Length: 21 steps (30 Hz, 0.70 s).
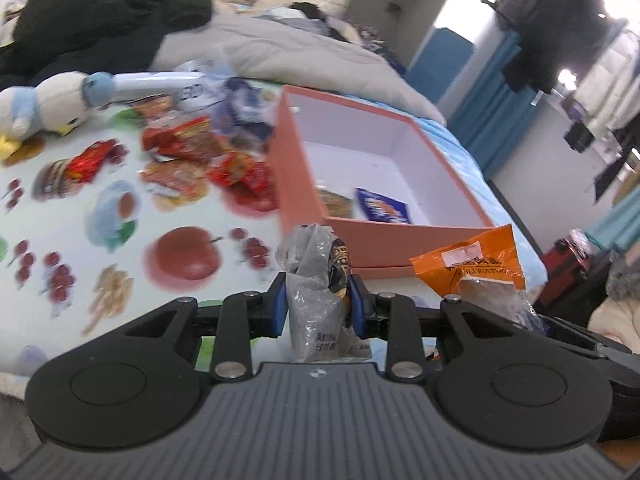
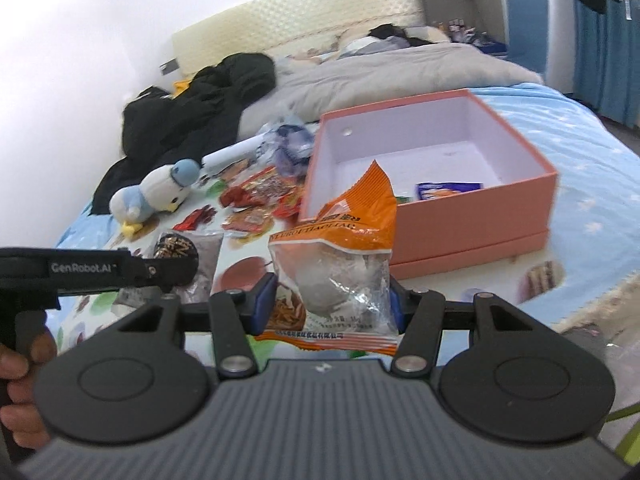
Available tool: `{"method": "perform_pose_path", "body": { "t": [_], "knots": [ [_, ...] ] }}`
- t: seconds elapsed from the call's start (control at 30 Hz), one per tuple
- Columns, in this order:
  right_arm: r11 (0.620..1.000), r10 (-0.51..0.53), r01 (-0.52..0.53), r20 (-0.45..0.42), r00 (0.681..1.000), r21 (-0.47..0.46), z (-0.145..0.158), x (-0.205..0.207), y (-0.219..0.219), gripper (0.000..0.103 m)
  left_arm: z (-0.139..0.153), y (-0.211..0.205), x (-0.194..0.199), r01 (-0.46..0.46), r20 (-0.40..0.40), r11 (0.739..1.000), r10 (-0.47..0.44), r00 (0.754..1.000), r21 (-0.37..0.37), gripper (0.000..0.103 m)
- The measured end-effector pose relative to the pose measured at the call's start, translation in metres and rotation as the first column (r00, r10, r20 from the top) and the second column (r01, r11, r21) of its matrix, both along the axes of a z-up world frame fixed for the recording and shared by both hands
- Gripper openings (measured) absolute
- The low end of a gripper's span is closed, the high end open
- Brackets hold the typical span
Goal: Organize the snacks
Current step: 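Carry the orange bag and clear wrapper over the pink box with both tools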
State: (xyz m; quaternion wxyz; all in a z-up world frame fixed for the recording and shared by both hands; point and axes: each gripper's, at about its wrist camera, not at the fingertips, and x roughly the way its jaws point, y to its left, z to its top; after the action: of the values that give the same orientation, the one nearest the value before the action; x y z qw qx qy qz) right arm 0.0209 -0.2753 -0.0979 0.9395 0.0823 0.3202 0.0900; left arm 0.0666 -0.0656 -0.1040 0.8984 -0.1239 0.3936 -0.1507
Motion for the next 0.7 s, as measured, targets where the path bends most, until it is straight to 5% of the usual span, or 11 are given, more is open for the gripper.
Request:
{"method": "perform_pose_path", "body": {
  "t": [0.4,0.7],
  "knots": [
    [0.994,-0.108,0.107,0.03,0.994,0.013,-0.006,0.011,-0.044,0.056,-0.002,-0.058,0.054,0.122,0.033,0.992,-0.123,0.992,0.02,0.035],
    [0.994,-0.111,0.109,0.086,0.99,0.029,-0.001,0.078,-0.071,0.056,0.004,-0.092,0.138,0.149,0.073,0.987,-0.154,0.985,0.06,0.035]
  ]
}}
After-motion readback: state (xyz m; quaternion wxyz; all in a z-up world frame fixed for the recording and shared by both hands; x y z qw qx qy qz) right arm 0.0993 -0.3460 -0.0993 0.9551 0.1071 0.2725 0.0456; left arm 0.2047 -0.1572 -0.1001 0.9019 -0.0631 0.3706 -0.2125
